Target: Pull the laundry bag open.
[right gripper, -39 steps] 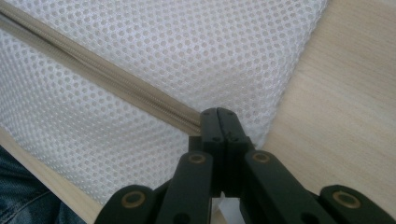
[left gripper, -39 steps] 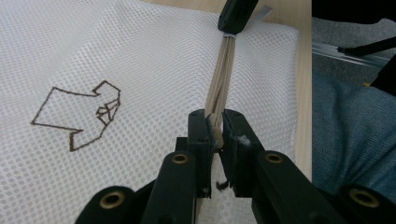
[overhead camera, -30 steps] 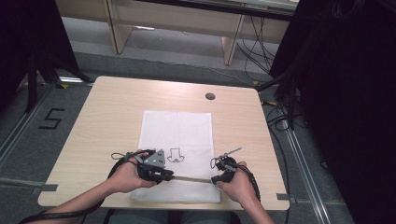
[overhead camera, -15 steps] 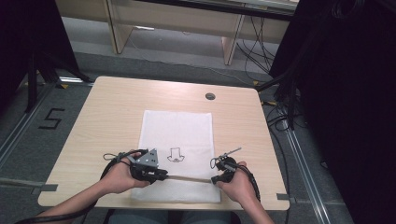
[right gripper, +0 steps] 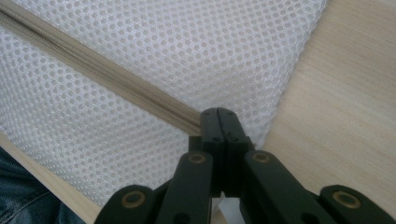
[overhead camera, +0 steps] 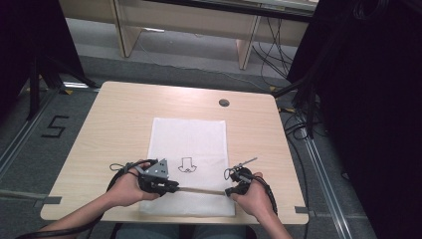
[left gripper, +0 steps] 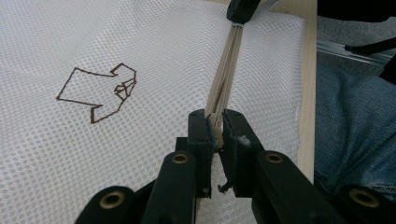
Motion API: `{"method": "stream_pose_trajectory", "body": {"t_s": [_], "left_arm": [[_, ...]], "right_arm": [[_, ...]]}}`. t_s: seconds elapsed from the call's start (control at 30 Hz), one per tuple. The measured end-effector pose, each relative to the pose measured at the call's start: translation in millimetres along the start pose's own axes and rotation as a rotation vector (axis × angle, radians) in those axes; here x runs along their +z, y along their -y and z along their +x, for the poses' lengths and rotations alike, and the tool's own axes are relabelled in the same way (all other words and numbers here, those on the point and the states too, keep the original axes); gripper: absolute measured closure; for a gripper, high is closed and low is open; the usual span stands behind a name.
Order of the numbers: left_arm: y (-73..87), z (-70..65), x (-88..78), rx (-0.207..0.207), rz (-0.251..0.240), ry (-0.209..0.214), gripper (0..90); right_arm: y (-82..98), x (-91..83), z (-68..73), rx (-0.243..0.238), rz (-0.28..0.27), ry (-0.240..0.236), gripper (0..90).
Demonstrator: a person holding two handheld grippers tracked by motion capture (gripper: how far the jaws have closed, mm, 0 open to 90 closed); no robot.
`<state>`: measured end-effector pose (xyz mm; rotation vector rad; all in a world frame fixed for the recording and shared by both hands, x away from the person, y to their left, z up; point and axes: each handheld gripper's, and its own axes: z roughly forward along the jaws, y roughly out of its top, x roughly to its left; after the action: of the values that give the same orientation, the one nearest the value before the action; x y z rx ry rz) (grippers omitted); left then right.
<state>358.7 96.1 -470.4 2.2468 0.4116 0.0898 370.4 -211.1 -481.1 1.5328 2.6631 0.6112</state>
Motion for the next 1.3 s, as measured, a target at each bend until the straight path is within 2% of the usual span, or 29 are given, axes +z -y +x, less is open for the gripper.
{"method": "stream_pose_trajectory", "body": {"t_s": [0.13, 0.33, 0.5, 0.53, 0.6, 0.7, 0.77, 0.8, 0.83, 0.97, 1.0, 1.03, 1.07, 1.1, 1.3], "left_arm": [[0.5, -0.5, -0.5, 0.007, 0.008, -0.012, 81.7], [7.2, 2.2, -7.2, -0.014, -0.001, -0.015, 81.7], [7.1, 1.6, -9.1, -0.007, 0.001, -0.019, 81.7], [7.1, 2.4, -10.2, 0.005, 0.008, -0.025, 81.7], [7.5, 2.9, -9.8, -0.012, -0.004, -0.016, 81.7], [7.7, 3.2, -10.5, 0.0, 0.008, -0.027, 81.7], [8.2, 3.3, -10.5, -0.021, -0.004, -0.019, 81.7], [8.2, 4.3, -10.6, 0.004, 0.001, -0.026, 81.7], [8.6, 4.1, -12.2, -0.013, 0.001, -0.024, 81.7], [11.3, 3.3, -12.5, -0.028, -0.004, -0.019, 81.7], [11.3, 3.3, -12.5, -0.028, -0.004, -0.019, 81.7], [11.2, 5.8, -14.2, -0.01, -0.006, -0.022, 81.7], [11.2, 5.8, -14.2, -0.01, -0.006, -0.022, 81.7], [11.3, 5.4, -14.4, -0.029, -0.01, -0.026, 81.7], [13.0, 4.7, -15.4, -0.027, -0.004, -0.02, 81.7]], "right_arm": [[0.3, 0.0, -0.2, 0.0, -0.002, -0.001, 90.0], [0.0, -0.1, -0.9, 0.002, -0.001, -0.005, 90.0], [0.0, -0.1, -0.3, 0.003, 0.0, -0.001, 90.0], [0.0, -0.1, -0.1, 0.003, 0.0, 0.0, 90.0], [0.1, 0.0, -0.5, 0.003, -0.002, -0.002, 90.0], [0.2, -0.2, -0.9, 0.004, -0.002, -0.004, 90.0], [0.3, -0.1, -1.0, 0.001, -0.003, -0.005, 90.0], [0.2, -0.4, -0.7, 0.006, 0.0, -0.001, 90.0], [0.2, 0.4, -1.5, -0.011, -0.01, -0.007, 90.0], [0.2, 0.4, -1.4, -0.009, -0.01, -0.006, 90.0], [0.1, 0.4, -1.3, -0.009, -0.009, -0.005, 90.0], [0.1, 0.4, -1.3, -0.01, -0.01, -0.005, 90.0], [0.1, 0.3, -1.3, -0.01, -0.009, -0.005, 90.0], [0.1, 0.4, -1.3, -0.009, -0.009, -0.004, 90.0], [0.2, 0.4, -1.5, -0.011, -0.011, -0.007, 90.0]]}}
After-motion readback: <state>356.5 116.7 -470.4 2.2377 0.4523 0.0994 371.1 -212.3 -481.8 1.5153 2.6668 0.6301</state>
